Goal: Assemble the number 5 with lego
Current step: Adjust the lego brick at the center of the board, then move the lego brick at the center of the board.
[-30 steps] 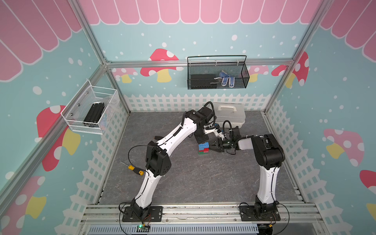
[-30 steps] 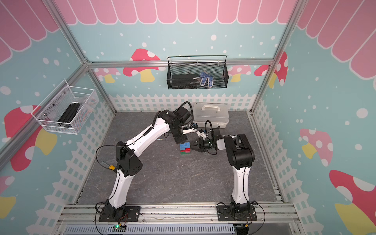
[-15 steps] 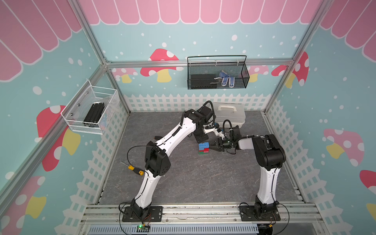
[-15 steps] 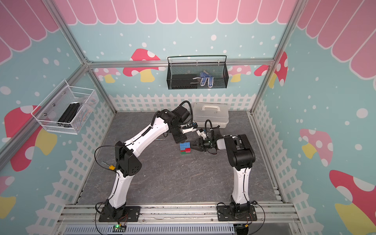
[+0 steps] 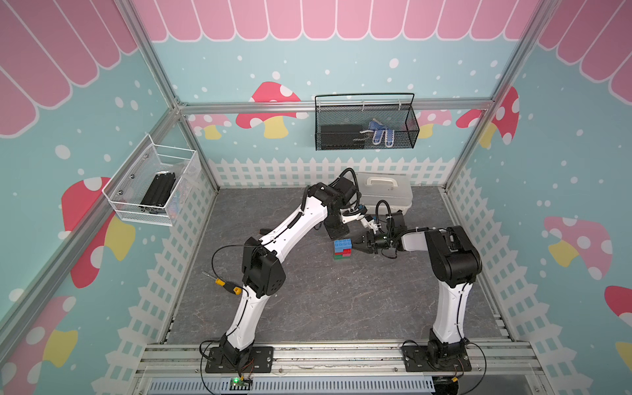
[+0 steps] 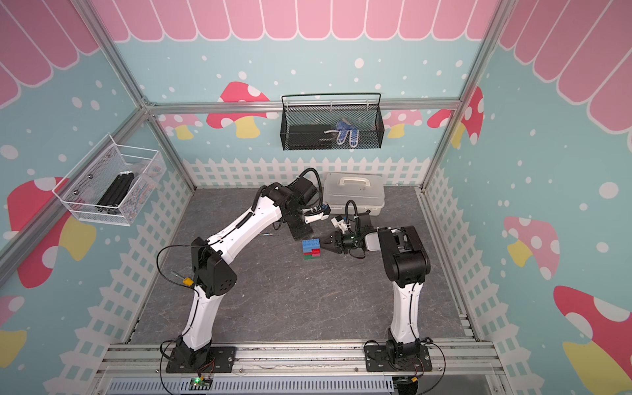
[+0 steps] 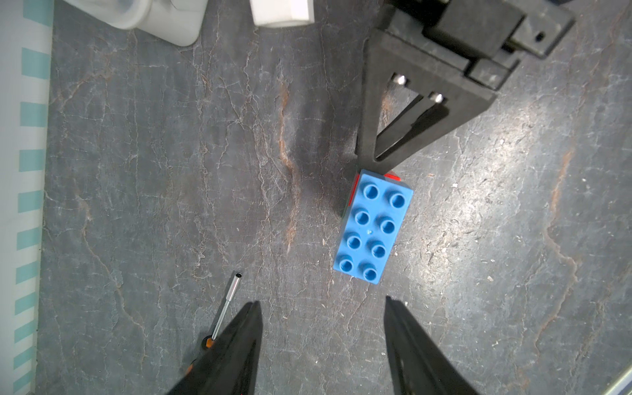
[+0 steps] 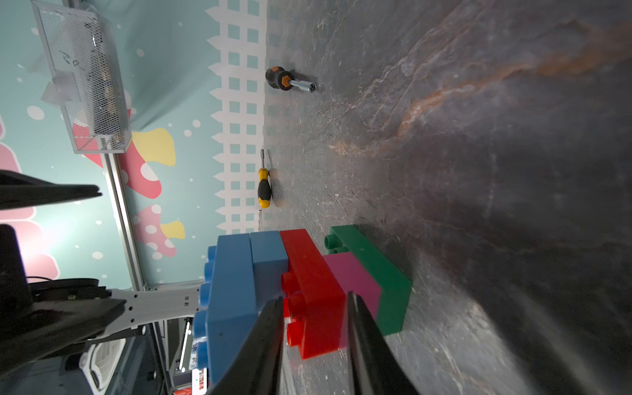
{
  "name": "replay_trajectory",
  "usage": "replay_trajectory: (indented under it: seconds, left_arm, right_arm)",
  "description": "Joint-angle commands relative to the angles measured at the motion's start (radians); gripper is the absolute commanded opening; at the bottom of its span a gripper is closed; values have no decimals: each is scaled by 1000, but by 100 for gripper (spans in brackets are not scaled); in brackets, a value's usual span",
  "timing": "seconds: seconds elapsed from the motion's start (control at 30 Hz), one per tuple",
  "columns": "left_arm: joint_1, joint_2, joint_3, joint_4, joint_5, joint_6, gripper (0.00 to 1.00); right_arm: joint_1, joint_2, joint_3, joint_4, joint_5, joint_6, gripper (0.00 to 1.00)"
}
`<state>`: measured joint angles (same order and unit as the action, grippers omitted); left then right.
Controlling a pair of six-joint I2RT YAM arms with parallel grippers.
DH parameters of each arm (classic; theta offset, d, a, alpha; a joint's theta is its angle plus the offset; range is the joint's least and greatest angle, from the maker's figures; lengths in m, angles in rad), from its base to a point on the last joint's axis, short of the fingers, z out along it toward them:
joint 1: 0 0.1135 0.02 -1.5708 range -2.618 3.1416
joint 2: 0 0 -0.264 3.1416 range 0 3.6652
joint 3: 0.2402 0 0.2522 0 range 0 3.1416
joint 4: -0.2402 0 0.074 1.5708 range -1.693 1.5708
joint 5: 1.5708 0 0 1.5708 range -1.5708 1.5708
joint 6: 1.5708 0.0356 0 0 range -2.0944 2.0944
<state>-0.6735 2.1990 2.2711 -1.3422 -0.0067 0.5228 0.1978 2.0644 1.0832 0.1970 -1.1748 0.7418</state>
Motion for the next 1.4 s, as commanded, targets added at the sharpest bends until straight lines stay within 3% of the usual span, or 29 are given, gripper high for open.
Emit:
replay_trajectory:
  seconds: [0.0,0.2,0.37,0.47,0.53,0.6,0.63,0.67,0.83,1.07,1.17,1.37]
  left_arm:
    - [5,-42,-7,-13,16,-4,60]
    - [10,-57,-14,-12,12,-9,60]
    - [19,-87,-50,28,-1,-21,60]
    - [30,-132,-121,88,-7,-34,61]
    - [44,-151,-155,118,0,-59,61]
    - [56,-168,-178,139,16,-94,63]
    - [60,-178,-193,151,23,-110,86]
    - [61,-194,-223,173,21,-138,92]
    - [70,-297,-415,305,37,-248,94]
    - [78,-545,-753,564,-78,-475,99]
    - [89,-669,-907,677,-77,-562,99]
    - [98,-821,-1166,882,-18,-723,99]
  right_arm:
    - [-9,-51,-12,-7,9,1,37]
    - [-57,-61,-33,-48,31,-33,39]
    - [-83,-107,7,-424,186,-384,46]
    - [-74,-157,-28,-501,329,-543,52]
    - [-58,-203,-53,-500,390,-574,54]
    - [-26,-235,-62,-503,453,-578,55]
    - [0,-259,-70,-506,515,-581,55]
    - [26,-284,-80,-506,554,-582,55]
    - [119,-409,-174,-460,735,-492,58]
    - [150,-545,-296,-402,836,-326,57]
    - [152,-550,-330,-367,917,-251,55]
    - [152,-439,-295,-301,947,-171,54]
